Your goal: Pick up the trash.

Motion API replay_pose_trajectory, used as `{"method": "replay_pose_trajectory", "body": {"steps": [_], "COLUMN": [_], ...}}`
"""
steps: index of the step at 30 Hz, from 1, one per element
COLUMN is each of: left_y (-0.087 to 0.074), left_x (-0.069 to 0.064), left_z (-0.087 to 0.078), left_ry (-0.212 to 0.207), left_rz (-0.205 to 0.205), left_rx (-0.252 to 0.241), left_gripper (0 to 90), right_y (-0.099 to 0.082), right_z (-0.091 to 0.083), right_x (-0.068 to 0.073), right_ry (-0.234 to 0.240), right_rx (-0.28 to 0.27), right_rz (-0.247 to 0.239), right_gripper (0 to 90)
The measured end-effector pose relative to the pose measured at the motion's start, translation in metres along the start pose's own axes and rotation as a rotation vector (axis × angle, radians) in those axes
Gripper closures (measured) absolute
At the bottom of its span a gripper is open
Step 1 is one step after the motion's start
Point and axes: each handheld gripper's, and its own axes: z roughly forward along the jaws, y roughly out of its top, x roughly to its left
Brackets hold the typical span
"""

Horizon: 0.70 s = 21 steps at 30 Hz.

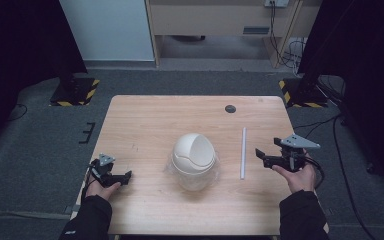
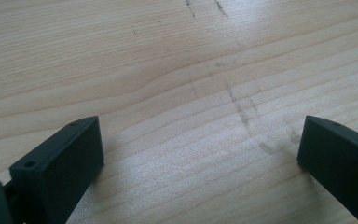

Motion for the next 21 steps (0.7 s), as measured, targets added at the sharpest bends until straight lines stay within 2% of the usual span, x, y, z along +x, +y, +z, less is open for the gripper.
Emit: {"method": "replay_pose_trajectory", "body": {"steps": [9,14,21], "left_y": [0.000,0.000,0.000], "left_x": [0.000,0.000,0.000], "left_z": [0.000,0.000,0.000], "left_ry": [-0.001,-0.002,-0.003], "left_rz": [0.000,0.002,0.003], "left_rx": [0.000,0.001,0.000], "left_gripper": [0.0,0.0,0.0], "right_y": [0.014,0.027,0.038], "right_z": [-0.009,-0.015,-0.020], "right_x": [0.007,0.017,0.028], "right_ry": [0.009,0.052,0.081], "right_rx": [-0.053,-0.096,-0.123], "right_rz": [-0.017,-0.042,-0.077], "right_gripper": [15.0,15.0,15.0]}}
